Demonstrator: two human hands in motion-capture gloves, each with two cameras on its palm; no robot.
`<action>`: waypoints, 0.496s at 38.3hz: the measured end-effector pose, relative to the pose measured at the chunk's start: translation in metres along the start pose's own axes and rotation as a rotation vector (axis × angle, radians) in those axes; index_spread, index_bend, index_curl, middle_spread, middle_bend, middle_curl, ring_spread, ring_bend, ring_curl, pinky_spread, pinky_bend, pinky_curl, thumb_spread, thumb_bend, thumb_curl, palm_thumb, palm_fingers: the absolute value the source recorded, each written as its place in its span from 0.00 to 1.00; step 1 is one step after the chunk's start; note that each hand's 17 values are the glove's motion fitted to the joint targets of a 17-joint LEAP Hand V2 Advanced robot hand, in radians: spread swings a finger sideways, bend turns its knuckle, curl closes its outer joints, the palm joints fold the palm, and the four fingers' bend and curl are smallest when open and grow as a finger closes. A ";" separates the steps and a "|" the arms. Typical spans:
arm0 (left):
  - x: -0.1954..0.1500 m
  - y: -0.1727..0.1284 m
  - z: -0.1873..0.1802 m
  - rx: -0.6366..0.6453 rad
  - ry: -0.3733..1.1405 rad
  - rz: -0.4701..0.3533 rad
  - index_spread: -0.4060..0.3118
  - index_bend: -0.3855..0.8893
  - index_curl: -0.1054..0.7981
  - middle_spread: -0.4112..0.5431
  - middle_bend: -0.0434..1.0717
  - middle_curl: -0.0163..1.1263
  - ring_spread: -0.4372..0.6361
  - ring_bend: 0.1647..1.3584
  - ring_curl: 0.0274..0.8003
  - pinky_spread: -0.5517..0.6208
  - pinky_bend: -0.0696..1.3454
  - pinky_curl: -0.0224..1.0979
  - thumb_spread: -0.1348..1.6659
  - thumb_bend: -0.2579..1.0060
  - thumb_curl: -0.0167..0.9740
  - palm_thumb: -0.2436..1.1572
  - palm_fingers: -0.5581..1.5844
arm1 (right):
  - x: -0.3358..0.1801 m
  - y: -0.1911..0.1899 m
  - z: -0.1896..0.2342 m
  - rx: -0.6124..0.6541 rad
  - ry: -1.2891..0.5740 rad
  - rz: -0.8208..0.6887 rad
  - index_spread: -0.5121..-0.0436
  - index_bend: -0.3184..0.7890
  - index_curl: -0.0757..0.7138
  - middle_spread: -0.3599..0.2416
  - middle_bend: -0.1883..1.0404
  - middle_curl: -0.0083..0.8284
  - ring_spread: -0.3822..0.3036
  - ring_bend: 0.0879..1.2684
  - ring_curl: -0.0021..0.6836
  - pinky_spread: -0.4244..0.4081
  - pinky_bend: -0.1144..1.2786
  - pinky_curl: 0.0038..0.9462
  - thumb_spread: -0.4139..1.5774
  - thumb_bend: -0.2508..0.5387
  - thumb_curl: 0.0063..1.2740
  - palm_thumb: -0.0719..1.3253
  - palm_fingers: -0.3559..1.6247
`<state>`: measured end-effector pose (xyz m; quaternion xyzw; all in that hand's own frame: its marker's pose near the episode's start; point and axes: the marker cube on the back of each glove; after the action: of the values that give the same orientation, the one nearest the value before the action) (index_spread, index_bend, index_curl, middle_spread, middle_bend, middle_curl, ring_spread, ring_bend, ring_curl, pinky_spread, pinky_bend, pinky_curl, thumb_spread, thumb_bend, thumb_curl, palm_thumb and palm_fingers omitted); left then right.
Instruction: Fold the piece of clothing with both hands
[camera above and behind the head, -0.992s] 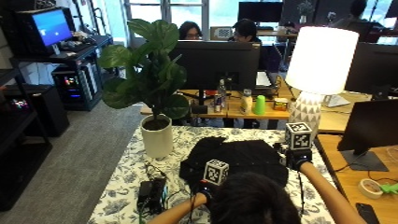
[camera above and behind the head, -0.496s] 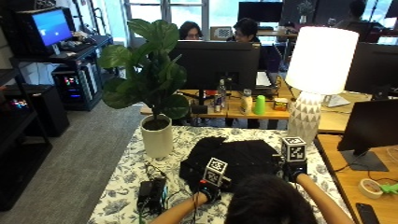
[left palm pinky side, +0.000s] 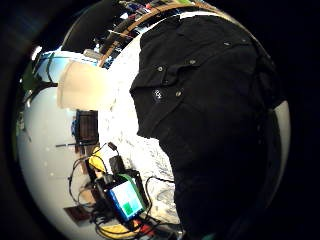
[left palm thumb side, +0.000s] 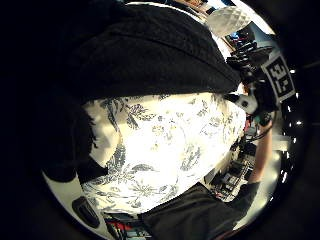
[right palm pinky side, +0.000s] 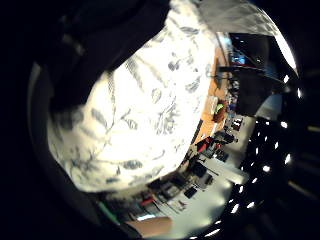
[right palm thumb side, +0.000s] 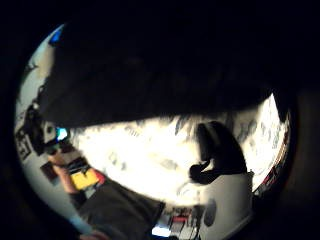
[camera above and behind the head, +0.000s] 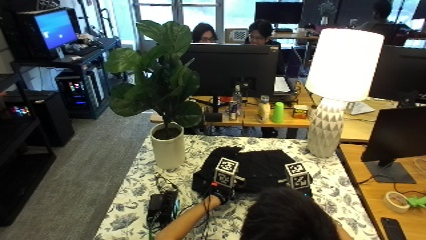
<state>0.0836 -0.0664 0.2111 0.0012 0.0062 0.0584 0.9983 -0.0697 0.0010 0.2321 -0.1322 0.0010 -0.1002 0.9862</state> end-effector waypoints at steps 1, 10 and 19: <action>-0.003 -0.002 -0.001 0.008 0.000 -0.005 0.29 0.39 0.46 0.17 0.45 0.40 0.12 0.51 0.52 0.19 0.51 0.43 0.97 0.51 0.29 0.60 0.81 | 0.004 -0.008 0.002 0.063 0.032 0.036 0.46 0.34 0.30 0.50 0.30 0.48 0.50 0.35 0.59 0.62 0.44 0.42 0.79 0.40 0.23 0.55 0.41; -0.010 0.015 -0.015 -0.037 0.093 0.039 0.28 0.39 0.45 0.13 0.47 0.44 0.09 0.55 0.57 0.18 0.57 0.47 0.99 0.57 0.28 0.60 0.79 | 0.002 0.013 -0.012 -0.148 -0.190 -0.122 0.52 0.52 0.43 0.37 0.42 0.55 0.30 0.42 0.60 0.30 0.42 0.40 0.63 0.47 0.34 0.74 0.80; -0.005 0.066 -0.046 -0.134 0.097 0.170 0.29 0.40 0.46 0.12 0.48 0.47 0.09 0.55 0.59 0.18 0.57 0.50 0.98 0.63 0.28 0.59 0.78 | 0.044 0.002 -0.009 -0.085 0.046 -0.028 0.56 0.55 0.55 0.35 0.45 0.60 0.24 0.42 0.67 0.20 0.43 0.44 0.48 0.38 0.42 0.77 0.83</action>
<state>0.0700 -0.0011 0.1653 -0.0676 0.0504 0.1433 0.9861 -0.0264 -0.0083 0.2236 -0.1716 0.0258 -0.1168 0.9779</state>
